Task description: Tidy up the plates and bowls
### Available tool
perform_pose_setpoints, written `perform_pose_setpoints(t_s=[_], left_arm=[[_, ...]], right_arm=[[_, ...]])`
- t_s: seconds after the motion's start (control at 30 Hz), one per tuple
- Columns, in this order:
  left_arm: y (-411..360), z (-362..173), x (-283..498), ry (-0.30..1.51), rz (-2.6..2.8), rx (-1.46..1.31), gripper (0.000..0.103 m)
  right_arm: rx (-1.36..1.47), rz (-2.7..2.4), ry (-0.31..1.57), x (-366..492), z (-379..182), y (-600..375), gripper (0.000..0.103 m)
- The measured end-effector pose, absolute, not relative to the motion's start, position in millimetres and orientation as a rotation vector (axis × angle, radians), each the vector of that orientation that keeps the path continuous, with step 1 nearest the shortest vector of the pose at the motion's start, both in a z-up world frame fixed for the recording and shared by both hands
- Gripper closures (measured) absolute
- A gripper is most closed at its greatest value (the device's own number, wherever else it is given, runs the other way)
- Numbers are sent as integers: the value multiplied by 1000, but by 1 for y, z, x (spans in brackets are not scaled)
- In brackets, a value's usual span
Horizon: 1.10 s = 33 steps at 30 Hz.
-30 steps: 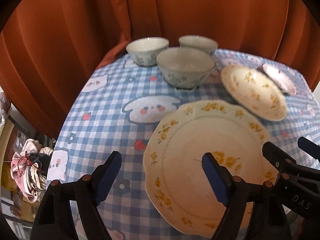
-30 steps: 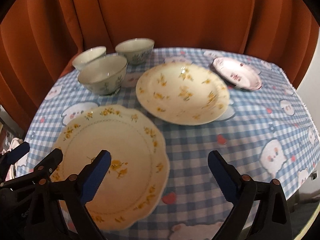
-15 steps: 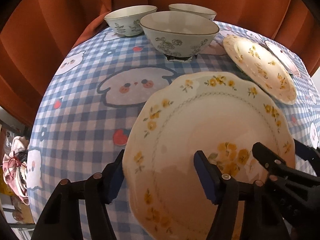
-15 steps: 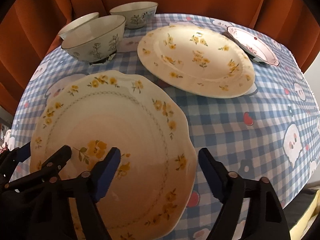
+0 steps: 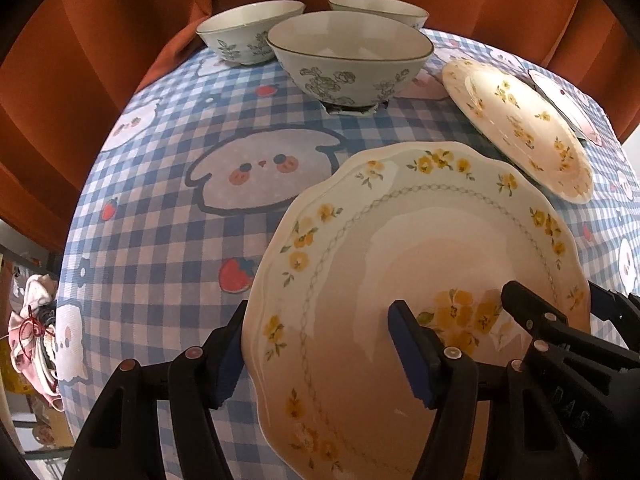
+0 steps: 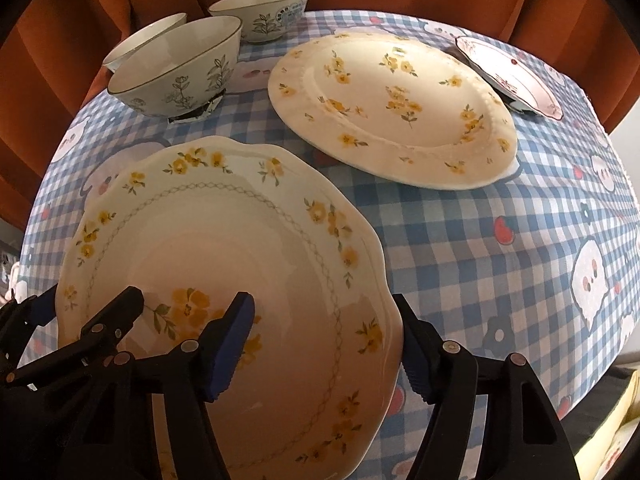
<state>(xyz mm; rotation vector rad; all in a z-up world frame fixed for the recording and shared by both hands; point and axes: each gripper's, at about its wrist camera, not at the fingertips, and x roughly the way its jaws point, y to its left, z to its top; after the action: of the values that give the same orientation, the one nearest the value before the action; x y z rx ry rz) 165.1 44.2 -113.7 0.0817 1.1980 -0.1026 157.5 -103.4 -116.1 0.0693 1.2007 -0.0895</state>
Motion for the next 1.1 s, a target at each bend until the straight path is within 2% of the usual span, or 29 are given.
perform_pose_setpoints(t_s=[0.6,1.1], left_arm=[[8,-95,146,1160,-157,111,35],[-66,-78,134,1125,-145,77,34]], right_arm=[[98,-151,1149,129,-93,-136,31],[74,-123,1103,124,-73,-213,31]])
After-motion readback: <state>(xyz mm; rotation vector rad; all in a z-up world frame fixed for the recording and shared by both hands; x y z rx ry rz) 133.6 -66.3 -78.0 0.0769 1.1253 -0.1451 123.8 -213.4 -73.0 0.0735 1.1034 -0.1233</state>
